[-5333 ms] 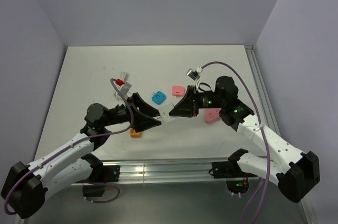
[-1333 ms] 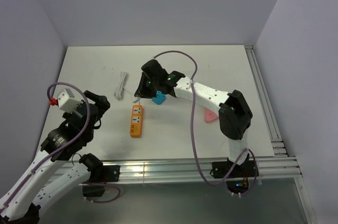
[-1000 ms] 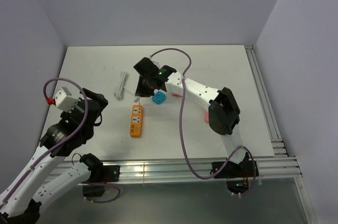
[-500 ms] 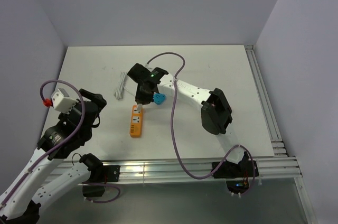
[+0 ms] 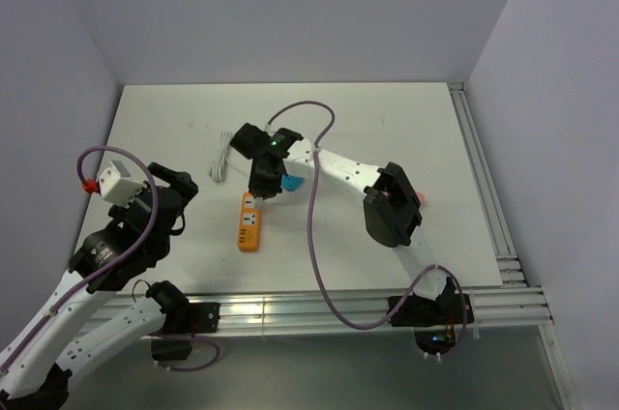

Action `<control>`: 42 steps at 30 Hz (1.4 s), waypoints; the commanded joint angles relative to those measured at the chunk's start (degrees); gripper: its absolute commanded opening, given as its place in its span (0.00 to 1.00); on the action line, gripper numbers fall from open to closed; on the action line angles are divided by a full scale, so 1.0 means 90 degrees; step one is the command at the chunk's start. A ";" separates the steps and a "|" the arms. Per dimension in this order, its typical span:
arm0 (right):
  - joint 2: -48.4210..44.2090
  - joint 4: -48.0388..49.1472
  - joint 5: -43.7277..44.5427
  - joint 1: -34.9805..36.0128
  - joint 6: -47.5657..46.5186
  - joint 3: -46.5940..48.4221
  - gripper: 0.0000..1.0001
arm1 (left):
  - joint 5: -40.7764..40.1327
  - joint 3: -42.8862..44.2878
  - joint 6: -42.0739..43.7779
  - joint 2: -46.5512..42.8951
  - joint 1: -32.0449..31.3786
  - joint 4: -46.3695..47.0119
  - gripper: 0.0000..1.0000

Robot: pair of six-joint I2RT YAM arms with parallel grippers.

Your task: Insert the plug

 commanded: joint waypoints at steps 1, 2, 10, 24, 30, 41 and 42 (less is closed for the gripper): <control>0.0118 -0.0085 0.0241 0.0031 0.0121 0.0295 0.00 | -0.0070 -0.0041 0.0183 0.0044 -0.0047 0.0268 0.96; 0.0128 -0.0066 0.0251 0.0031 0.0101 0.0305 0.00 | -0.0051 -0.0041 0.0174 0.0034 -0.0057 0.0268 0.96; 0.0079 0.0100 0.0319 0.0040 0.0140 0.0295 0.00 | 0.0008 -0.0070 0.0193 0.0073 -0.0057 0.0297 0.95; 0.0030 0.0295 0.0231 0.0079 0.0140 0.0393 0.00 | -0.0021 -0.0100 0.0193 0.0073 -0.0057 0.0298 0.95; 0.0128 0.0256 0.0231 0.0089 0.0111 0.0403 0.00 | -0.0012 -0.0099 0.0193 0.0064 -0.0057 0.0278 0.95; 0.0206 0.0257 0.0270 0.0089 0.0101 0.0275 0.00 | 0.0047 -0.0129 0.0213 0.0044 -0.0057 0.0298 0.94; 0.0216 0.0237 0.0280 0.0089 0.0101 0.0275 0.00 | 0.0047 -0.0119 0.0222 0.0044 -0.0057 0.0307 0.94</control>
